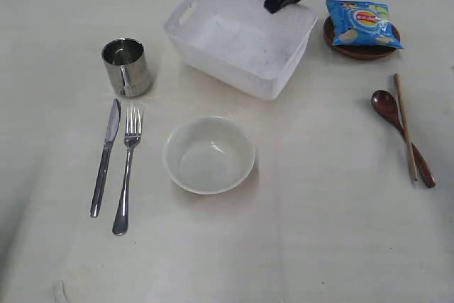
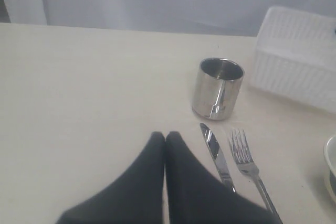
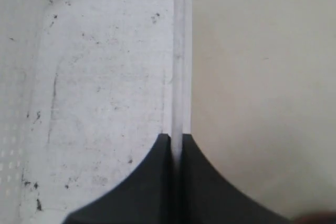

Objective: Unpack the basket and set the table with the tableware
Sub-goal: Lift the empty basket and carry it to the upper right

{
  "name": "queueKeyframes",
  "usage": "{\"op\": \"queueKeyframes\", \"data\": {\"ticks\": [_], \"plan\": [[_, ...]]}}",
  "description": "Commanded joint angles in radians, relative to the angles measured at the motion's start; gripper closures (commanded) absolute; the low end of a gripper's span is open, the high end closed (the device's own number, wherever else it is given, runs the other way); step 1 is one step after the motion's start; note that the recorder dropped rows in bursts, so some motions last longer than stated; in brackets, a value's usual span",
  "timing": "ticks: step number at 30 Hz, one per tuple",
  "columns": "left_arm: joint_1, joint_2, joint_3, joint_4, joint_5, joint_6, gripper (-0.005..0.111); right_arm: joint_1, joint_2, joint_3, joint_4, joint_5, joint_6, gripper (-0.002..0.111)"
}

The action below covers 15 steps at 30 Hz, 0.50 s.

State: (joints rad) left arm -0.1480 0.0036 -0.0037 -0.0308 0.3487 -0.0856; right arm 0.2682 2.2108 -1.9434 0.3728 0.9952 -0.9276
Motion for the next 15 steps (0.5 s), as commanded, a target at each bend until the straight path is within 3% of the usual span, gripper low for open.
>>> {"op": "queueKeyframes", "data": {"ticks": [1,15], "plan": [[-0.005,-0.004,0.004,0.001,-0.002,0.003,0.107,-0.083,-0.087,-0.07,-0.034,0.008,0.027,0.109],[-0.005,-0.004,0.004,0.001,-0.002,0.003,0.107,-0.49,-0.12,-0.078,-0.037,-0.08,0.45,0.109]]}}
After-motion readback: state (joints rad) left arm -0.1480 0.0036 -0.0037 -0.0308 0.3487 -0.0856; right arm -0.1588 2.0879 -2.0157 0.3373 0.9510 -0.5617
